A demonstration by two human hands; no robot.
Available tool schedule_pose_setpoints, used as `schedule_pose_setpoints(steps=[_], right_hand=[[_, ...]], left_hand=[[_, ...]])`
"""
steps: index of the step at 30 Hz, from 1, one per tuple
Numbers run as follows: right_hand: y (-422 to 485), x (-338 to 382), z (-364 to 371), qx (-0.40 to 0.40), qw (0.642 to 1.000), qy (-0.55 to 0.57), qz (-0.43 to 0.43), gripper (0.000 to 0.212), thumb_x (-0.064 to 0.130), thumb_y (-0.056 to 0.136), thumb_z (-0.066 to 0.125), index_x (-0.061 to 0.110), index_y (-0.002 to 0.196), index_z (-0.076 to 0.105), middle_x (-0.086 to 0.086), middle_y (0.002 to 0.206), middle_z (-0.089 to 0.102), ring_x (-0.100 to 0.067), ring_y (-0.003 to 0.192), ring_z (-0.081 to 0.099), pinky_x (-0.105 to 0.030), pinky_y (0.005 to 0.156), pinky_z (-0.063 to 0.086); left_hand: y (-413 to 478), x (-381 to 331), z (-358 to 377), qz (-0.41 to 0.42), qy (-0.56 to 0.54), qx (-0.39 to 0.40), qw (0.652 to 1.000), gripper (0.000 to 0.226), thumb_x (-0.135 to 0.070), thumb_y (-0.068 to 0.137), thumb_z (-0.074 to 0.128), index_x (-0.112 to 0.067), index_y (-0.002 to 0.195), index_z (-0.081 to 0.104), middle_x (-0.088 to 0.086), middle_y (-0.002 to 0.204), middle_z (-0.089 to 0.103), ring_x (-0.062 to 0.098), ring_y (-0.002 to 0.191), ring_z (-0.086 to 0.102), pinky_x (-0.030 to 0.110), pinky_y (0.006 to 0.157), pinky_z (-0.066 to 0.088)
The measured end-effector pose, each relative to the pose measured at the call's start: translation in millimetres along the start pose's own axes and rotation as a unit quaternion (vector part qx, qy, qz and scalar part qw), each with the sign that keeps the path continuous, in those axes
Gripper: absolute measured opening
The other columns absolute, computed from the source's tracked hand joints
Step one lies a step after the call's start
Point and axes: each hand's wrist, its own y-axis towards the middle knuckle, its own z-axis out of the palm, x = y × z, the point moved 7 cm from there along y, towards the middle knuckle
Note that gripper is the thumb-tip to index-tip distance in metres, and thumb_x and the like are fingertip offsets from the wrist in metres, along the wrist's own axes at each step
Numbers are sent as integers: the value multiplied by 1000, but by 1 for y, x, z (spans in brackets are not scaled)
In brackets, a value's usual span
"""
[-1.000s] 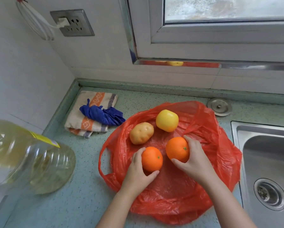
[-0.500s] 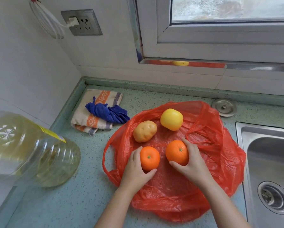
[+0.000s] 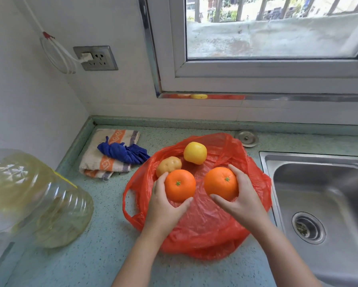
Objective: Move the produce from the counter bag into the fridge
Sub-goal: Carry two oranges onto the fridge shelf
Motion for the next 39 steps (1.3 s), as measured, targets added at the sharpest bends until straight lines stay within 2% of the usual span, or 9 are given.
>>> schedule_pose_setpoints(steps=[5,13,18,21,24,27,31,34,39], right_hand=[[-51,30,-22,-63,998,-6,10,89,30,68,79,25,140,27,11,122,33,-5,110,37,-19,90,30],[-173,44,-35,-200,975,13,91,87,28,67,80,26,137,31,6,126,38,-13,112,46,-22,91,35],[-251,53,-37,-265,954,7,137,83,31,69,78,31,137,30,6,128,40,-13,108,49,-5,77,35],[-304,55,-49,-311,936,15,166,80,33,70,77,40,134,29,7,128,40,-12,106,49,-7,76,34],[-359,53,-67,-376,906,21,191,77,35,70,77,45,130,31,9,126,43,-12,105,50,-19,80,37],[-417,52,-86,-455,869,13,194,76,35,70,78,45,129,32,13,127,40,-7,107,47,-9,77,36],[-503,46,-110,-535,819,1,207,76,36,70,77,43,128,30,12,127,37,-1,105,46,3,74,34],[-579,38,-127,-587,776,-20,229,80,45,62,69,42,131,30,13,129,38,-4,110,45,5,75,32],[-721,33,-155,-655,707,-64,258,87,60,55,62,37,133,32,15,132,38,-1,117,43,2,84,32]], left_hand=[[-27,-28,-20,65,-26,20,997,87,-32,68,79,-26,138,28,-17,123,34,0,110,39,1,79,34],[-93,-37,-34,145,-65,120,980,86,-35,59,84,-27,131,38,-6,126,45,14,114,48,29,98,40],[-138,-41,-26,178,-89,197,960,81,-39,59,84,-38,125,36,-12,122,46,11,110,49,31,93,45],[-169,-57,-7,207,-104,247,941,84,-54,54,75,-34,127,39,-14,123,47,8,108,50,32,91,47],[-207,-84,15,244,-118,296,916,88,-60,51,68,-29,129,41,-13,122,50,0,103,51,18,85,44],[-250,-113,37,284,-120,343,887,80,-57,50,69,-36,122,42,-20,115,52,-5,95,52,6,76,40],[-323,-151,72,324,-132,412,841,77,-49,53,75,-38,122,43,-28,112,52,-6,99,52,12,80,43],[-396,-176,100,341,-143,476,798,77,-34,59,83,-37,124,42,-32,108,49,-15,93,49,8,77,43],[-535,-210,140,381,-144,541,736,79,-36,61,82,-35,128,40,-24,114,50,-3,97,53,11,82,42]])
